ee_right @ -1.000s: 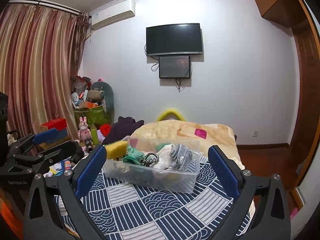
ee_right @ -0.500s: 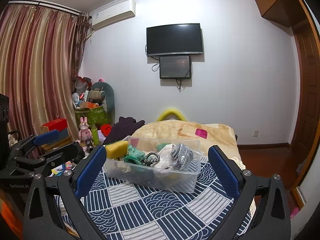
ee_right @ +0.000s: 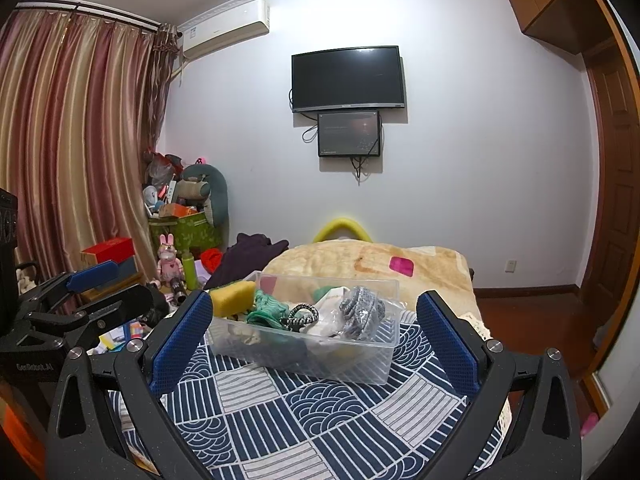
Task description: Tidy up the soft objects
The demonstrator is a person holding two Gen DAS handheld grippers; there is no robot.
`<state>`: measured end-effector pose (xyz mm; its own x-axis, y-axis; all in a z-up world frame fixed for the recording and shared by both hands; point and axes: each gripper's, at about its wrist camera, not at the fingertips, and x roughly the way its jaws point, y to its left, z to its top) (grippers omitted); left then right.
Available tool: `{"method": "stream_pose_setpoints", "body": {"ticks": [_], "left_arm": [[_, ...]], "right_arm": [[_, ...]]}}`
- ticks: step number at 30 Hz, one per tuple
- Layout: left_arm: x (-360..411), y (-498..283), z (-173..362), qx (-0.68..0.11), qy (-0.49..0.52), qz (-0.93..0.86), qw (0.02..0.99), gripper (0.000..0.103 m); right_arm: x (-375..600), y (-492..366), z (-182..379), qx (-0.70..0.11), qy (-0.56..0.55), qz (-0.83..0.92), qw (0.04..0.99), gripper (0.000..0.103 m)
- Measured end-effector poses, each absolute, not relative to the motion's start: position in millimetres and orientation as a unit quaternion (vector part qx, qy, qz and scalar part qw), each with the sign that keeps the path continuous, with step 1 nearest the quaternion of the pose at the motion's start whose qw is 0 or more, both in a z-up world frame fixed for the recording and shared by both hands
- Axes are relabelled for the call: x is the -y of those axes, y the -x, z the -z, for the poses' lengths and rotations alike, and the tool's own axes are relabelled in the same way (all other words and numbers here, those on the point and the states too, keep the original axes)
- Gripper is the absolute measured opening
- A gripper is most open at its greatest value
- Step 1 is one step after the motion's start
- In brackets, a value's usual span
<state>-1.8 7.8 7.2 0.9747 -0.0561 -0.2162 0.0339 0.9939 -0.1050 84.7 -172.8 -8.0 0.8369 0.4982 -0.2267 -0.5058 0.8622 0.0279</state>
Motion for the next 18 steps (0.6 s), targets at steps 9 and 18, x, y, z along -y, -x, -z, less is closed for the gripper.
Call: {"method": "stream_pose_setpoints", "body": {"ticks": [9, 18], "left_arm": [[-8.6, -0.2, -5.8, -0.115, 0.051, 0.027, 0.992, 0.103], [-9.5, -2.0, -3.7, -0.122, 0.057, 0.031, 0.990, 0.103]], "right_arm": [[172.8, -84.6, 7.8, -0.116, 0.017, -0.261, 0.958, 0.102], [173.2, -84.2, 7.8, -0.120, 0.012, -0.264, 0.957, 0.102]]}}
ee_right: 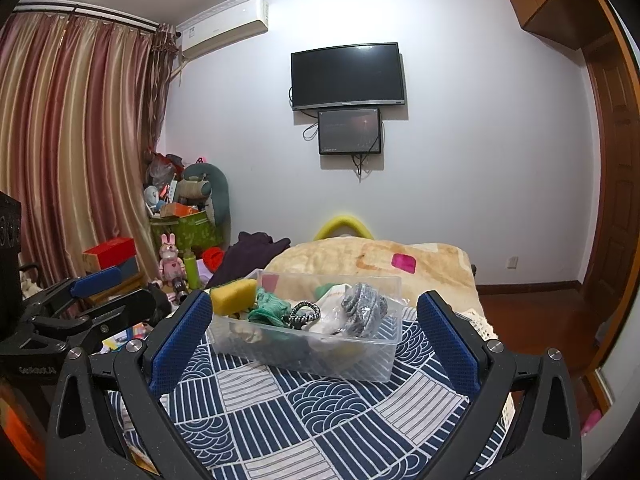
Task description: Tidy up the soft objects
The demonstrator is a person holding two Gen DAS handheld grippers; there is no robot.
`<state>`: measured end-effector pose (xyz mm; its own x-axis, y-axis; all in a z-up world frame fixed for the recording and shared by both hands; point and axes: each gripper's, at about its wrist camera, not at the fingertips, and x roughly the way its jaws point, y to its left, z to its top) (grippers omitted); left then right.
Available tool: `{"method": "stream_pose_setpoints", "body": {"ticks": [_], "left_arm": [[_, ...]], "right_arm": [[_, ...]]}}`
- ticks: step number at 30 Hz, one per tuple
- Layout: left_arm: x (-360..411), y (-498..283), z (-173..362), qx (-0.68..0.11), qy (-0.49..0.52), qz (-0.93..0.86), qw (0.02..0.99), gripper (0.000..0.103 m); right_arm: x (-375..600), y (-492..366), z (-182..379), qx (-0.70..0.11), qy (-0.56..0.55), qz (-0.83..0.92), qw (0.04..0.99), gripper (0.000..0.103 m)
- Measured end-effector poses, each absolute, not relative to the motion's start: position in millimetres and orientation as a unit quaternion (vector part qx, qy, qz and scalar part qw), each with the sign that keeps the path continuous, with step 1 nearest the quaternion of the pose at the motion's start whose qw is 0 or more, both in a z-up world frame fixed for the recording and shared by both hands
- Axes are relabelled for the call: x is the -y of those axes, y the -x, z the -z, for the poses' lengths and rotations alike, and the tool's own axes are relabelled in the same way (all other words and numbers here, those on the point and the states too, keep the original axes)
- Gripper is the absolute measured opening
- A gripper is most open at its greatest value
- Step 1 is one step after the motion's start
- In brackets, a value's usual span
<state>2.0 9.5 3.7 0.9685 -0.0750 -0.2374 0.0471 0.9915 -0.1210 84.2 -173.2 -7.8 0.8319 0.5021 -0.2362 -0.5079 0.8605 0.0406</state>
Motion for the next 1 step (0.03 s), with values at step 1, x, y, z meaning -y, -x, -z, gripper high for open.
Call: {"method": "stream_pose_setpoints", "body": {"ticks": [1], "left_arm": [[-9.3, -1.9, -3.2, -0.122, 0.057, 0.031, 0.990, 0.103]], "right_arm": [[173.3, -84.5, 8.0, -0.121, 0.012, -0.264, 0.957, 0.102]]}}
